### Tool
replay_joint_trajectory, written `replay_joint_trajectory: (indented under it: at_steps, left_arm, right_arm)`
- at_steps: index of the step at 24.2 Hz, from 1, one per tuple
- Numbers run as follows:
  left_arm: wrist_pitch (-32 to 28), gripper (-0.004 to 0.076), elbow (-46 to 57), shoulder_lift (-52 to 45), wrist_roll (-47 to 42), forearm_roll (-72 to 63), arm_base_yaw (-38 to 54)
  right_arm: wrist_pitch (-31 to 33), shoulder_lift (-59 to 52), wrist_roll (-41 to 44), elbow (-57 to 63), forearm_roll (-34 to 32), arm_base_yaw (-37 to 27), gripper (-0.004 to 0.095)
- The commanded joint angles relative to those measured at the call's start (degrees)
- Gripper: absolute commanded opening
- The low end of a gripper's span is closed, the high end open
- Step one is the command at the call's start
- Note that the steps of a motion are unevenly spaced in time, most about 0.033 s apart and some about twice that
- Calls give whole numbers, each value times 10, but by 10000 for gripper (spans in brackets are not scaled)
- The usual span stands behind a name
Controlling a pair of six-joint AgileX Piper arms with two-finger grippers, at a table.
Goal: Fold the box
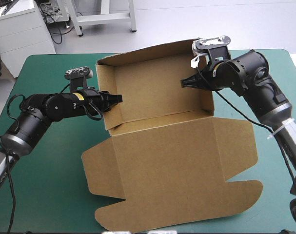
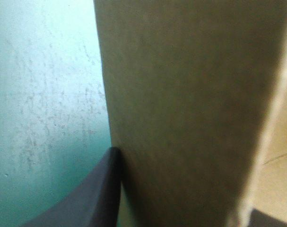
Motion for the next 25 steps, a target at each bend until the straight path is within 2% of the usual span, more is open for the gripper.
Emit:
replay_joint_trajectory:
  at_steps: [1,2,3,5,8,11,19,25]
  left_arm:
    - [-32,262,-20,-18,17,-27,-3]
    - [-32,351,-20,-18,19,-27,-3]
    - [-34,496,-20,-18,19,-27,-3]
    - [-54,606,-20,-18,19,-32,-3]
    - [-89,603,-23,-18,19,-57,-3]
    - [-78,602,-39,-19,19,-74,-3]
    - [7,603,-108,-55,29,-25,-2]
    - [69,596,-109,-93,29,-22,-2]
  right_arm:
    - [-21,-21,0,-18,-5,1,-16]
    - [-20,-21,0,-18,-5,1,-16]
    - [-14,-21,0,-18,-4,1,-16]
    - [-12,-21,0,-18,-4,1,-16]
    - [-12,-21,0,-18,-4,1,-16]
    - [-12,-21,0,-18,-5,1,-17]
    - [-14,-21,4,-18,-6,0,-17]
    - [-14,-21,6,-18,-6,0,-17]
